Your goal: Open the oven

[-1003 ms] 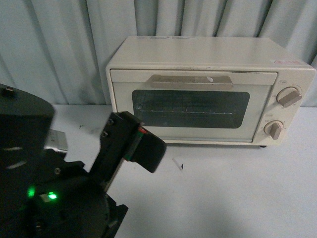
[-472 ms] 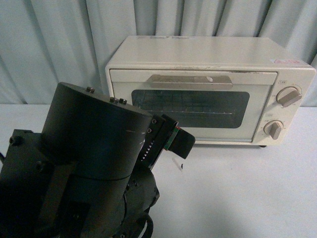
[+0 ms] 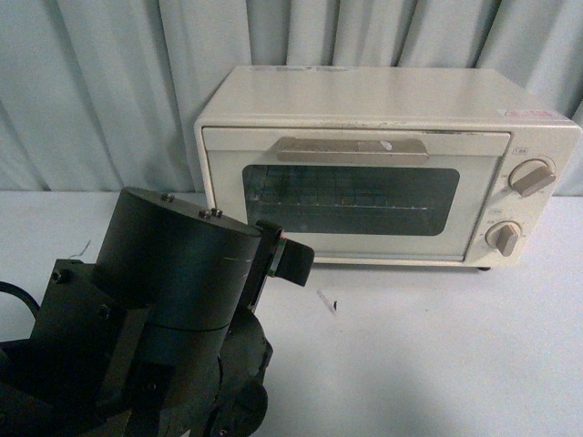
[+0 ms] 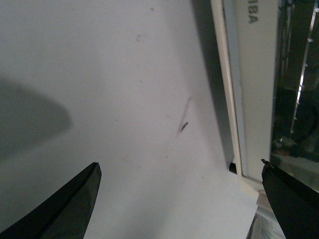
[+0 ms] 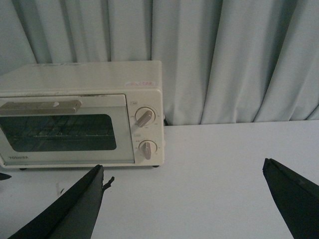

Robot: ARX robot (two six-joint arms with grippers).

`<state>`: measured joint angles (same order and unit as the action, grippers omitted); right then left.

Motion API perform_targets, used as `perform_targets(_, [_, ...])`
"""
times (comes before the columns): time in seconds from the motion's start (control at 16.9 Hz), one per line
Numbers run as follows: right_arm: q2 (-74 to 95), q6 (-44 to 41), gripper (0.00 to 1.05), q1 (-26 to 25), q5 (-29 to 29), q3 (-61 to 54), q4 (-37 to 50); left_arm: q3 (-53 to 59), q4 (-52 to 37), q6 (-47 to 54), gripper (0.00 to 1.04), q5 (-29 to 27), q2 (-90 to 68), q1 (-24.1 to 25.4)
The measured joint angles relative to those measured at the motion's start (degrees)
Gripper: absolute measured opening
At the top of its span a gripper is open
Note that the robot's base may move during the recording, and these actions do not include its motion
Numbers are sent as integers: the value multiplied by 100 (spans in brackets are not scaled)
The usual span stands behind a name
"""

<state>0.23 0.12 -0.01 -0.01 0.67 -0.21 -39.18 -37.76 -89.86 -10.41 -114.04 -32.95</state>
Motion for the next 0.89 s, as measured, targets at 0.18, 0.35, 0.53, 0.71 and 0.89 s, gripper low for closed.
perform_targets(0.18, [0,0,98,0,0,0,2,55,-90,-341,98,-50,-109,118])
perform_targets(0.35, [2,0,98,0,0,0,0,101,-214,-627,98,-79,-240,118])
perform_targets(0.53, [0,0,98,0,0,0,0,105,-278,-769,98,-101,-286,101])
perform_targets(0.71, [2,-2,98,0,0,0,0,105,-271,-857,98,-118,-286,42])
perform_targets(0.89, [0,0,98,0,0,0,0,105,-256,-883,98,-114,-286,-31])
